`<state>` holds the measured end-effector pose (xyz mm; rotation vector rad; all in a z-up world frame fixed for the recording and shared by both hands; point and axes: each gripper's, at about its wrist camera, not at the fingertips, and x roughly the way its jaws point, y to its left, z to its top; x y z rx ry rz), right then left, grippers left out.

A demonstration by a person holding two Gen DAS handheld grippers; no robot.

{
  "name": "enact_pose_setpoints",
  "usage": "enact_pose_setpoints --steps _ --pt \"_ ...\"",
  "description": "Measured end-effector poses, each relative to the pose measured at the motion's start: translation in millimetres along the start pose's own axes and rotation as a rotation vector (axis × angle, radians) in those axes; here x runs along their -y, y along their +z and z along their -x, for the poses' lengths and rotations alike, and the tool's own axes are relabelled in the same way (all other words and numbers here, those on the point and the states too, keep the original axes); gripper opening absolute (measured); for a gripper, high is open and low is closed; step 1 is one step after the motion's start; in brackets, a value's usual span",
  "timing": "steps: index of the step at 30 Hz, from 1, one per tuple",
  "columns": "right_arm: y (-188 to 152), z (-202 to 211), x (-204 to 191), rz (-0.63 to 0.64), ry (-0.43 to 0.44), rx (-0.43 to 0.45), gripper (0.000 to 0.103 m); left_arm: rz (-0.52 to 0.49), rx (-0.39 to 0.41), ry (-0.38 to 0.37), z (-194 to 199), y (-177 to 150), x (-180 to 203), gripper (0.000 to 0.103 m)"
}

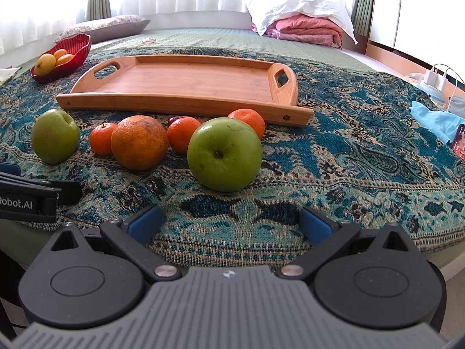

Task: Organize fruits
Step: 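Grasp the large green fruit with the left tool while the right tool grasps a green apple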

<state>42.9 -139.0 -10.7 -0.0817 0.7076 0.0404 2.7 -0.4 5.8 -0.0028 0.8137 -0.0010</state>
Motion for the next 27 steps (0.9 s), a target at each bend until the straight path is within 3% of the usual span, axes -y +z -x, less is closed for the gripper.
enact_pose_setpoints --steps 11,14,20,24,27 --pt "-3 5 1 0.031 0.008 0.056 0.103 -0.024 0.033 -0.024 3 -4 -4 0.103" --pt "-3 12 3 0.043 0.029 0.086 0.103 -0.012 0.049 -0.029 8 -2 -6 0.095" --pt "2 19 0 0.081 0.009 0.175 0.103 -0.013 0.132 0.004 16 6 -10 0.087" --pt "6 17 1 0.066 0.018 0.195 0.095 0.025 0.221 0.040 22 10 -14 0.085" --pt "7 13 0 0.071 0.015 0.192 0.090 0.007 0.242 0.045 20 11 -12 0.085"
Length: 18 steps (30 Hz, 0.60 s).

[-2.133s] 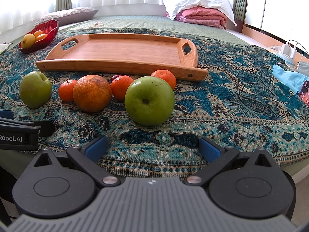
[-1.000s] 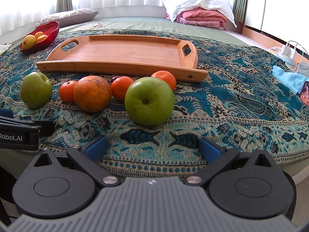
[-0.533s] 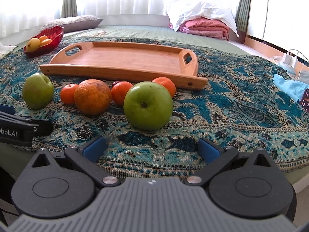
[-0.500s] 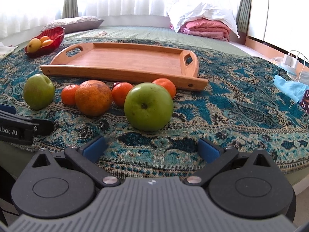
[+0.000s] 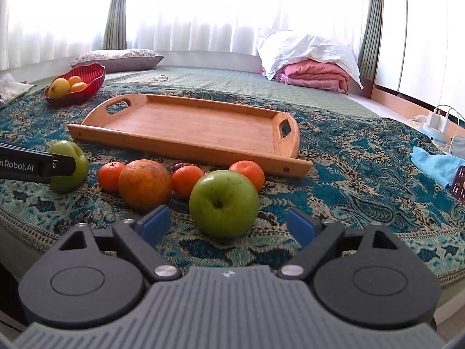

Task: Organize fruits
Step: 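Grasp the large green fruit with the left tool while the right tool grasps a green apple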

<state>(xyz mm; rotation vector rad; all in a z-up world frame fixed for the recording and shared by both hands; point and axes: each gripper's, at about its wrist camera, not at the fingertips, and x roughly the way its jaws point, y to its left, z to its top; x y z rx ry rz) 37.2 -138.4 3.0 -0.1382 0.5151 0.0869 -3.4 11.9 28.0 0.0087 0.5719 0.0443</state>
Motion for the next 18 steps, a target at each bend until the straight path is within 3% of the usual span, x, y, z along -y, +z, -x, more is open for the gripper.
enact_pose_setpoints --steps 4,12,18 --pt "-2 -8 -2 -0.005 -0.027 -0.013 0.081 -0.021 -0.007 -0.010 -6 -4 4 0.083" --pt "-4 -16 -1 -0.024 -0.039 0.001 0.081 -0.008 -0.015 0.010 -18 -11 4 0.082" --pt "-4 -21 -3 -0.033 -0.048 0.003 0.079 0.014 -0.018 -0.015 -23 -14 0 0.078"
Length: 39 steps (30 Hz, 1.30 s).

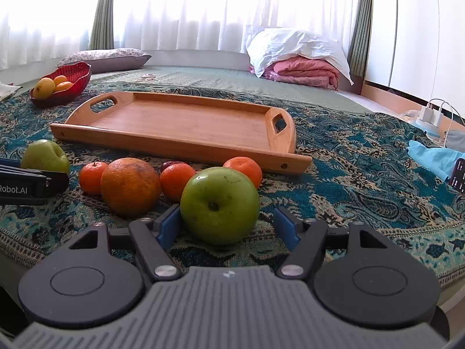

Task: Organize fruits
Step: 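Grasp the large green fruit with the left tool while the right tool grasps a green apple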

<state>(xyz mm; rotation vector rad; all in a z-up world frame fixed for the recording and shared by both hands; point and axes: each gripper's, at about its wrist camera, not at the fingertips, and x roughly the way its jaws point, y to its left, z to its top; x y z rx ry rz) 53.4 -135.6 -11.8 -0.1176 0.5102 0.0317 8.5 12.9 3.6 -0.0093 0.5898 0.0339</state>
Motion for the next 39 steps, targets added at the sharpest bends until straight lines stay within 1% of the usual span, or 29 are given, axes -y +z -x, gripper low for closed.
enact_pose_setpoints --steps 5,12,18,21,32,34,39 --pt "-2 -3 -3 -0.006 -0.004 0.000 0.076 0.012 0.002 -0.023 -2 -1 -1 0.071" --pt "-2 -7 -6 -0.007 -0.004 -0.007 0.069 0.022 0.011 -0.043 -5 -1 -1 0.067" --pt "-2 -9 -5 -0.018 -0.002 -0.002 0.066 0.032 0.018 -0.058 -9 -1 -3 0.064" --pt "-2 -10 -5 -0.020 0.001 -0.002 0.066 0.035 0.022 -0.063 -10 -1 -2 0.062" --pt "-1 -17 -5 -0.036 0.000 0.006 0.066 0.019 0.029 -0.053 -14 -2 3 0.062" --pt "-1 -18 -5 -0.035 0.000 0.010 0.066 0.010 0.031 -0.055 -15 -2 4 0.058" --pt "-2 -20 -6 -0.027 0.002 0.017 0.066 -0.003 0.038 -0.051 -14 -2 4 0.057"
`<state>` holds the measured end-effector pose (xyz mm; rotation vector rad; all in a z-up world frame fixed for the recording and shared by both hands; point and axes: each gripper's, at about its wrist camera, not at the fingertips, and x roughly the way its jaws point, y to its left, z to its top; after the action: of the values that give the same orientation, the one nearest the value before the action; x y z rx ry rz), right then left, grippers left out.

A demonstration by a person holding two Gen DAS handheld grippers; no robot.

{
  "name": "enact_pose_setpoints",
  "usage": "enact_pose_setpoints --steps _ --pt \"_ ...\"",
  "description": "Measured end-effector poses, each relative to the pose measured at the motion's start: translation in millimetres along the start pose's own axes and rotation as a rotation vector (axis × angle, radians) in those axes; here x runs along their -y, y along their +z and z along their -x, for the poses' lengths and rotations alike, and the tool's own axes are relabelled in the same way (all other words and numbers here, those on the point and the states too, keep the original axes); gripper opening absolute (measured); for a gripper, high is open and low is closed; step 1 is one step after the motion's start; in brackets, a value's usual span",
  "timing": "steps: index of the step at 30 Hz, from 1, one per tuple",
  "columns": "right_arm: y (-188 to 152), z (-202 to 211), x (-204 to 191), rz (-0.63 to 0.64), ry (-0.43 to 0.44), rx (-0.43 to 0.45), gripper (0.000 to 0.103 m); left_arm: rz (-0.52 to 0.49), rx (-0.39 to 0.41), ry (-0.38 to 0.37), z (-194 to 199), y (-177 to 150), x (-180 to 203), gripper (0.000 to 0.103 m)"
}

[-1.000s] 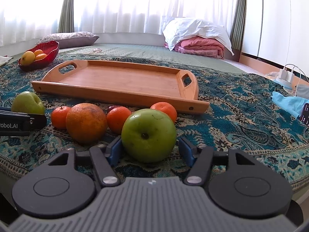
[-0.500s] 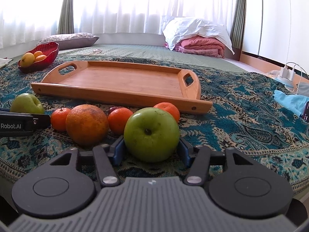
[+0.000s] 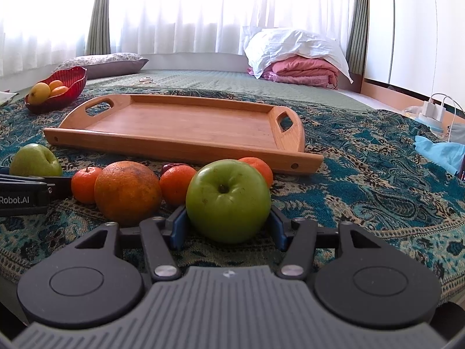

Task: Organize fruits
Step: 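Grasp the large green fruit with the left tool while the right tool grasps a green apple, then lift the large green fruit with the left tool while the right tool carries the green apple over the tray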

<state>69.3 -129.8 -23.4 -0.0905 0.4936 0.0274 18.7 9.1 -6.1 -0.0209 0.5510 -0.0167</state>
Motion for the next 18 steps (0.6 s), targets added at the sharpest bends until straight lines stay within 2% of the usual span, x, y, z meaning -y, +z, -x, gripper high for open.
enact_pose_setpoints --steps 3,12,18 --pt "-1 1 0 -0.009 0.001 0.010 0.060 -0.006 0.003 0.008 1 1 2 0.057" --pt "-2 14 6 -0.078 0.008 0.071 0.059 0.004 0.014 0.022 8 7 -2 0.057" --pt "11 22 13 -0.112 0.010 0.120 0.059 0.015 0.051 0.028 13 18 -6 0.057"
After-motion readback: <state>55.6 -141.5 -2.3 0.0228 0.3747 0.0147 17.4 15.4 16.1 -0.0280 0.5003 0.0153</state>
